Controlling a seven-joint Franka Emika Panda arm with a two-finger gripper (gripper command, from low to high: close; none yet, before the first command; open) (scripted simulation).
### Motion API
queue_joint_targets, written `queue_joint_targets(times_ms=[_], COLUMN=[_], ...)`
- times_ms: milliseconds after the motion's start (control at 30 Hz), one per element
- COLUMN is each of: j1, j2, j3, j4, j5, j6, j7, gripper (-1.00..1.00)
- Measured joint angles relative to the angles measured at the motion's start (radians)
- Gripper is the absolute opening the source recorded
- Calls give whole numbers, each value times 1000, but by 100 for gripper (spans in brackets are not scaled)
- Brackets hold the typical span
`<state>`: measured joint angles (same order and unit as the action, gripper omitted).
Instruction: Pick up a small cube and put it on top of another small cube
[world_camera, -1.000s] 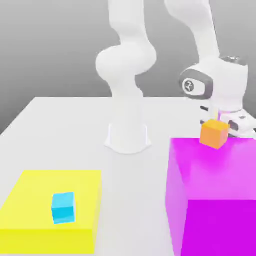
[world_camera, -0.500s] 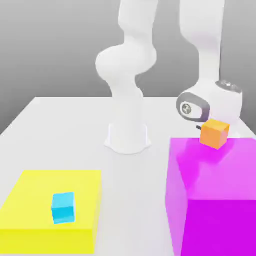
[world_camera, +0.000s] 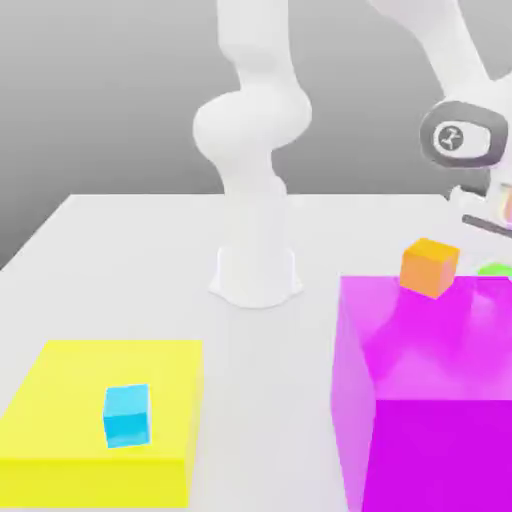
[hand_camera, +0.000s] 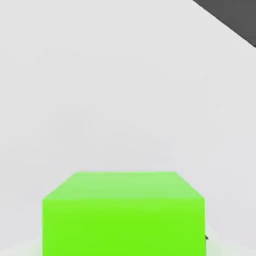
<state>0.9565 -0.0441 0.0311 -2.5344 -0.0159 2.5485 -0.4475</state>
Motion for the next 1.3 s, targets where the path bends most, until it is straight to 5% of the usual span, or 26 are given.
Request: queue_joint_targets(times_ms=[100,533,1000,1167,1200,1300], j1=[-13,-500,-879,-1095,-1115,-1115], j2=[7,179,306,502,527,527], j3=[-17,-273,-534,-517,-504,-504], j4=[107,436,359,361,364,364], j5=[5,129,218,396,416,416], j6=[-89,-304,-168,0,20,20], j7=[-34,-581,-932,-1098,-1114,-1114], gripper=[-100,-100,-100,-100,100,100])
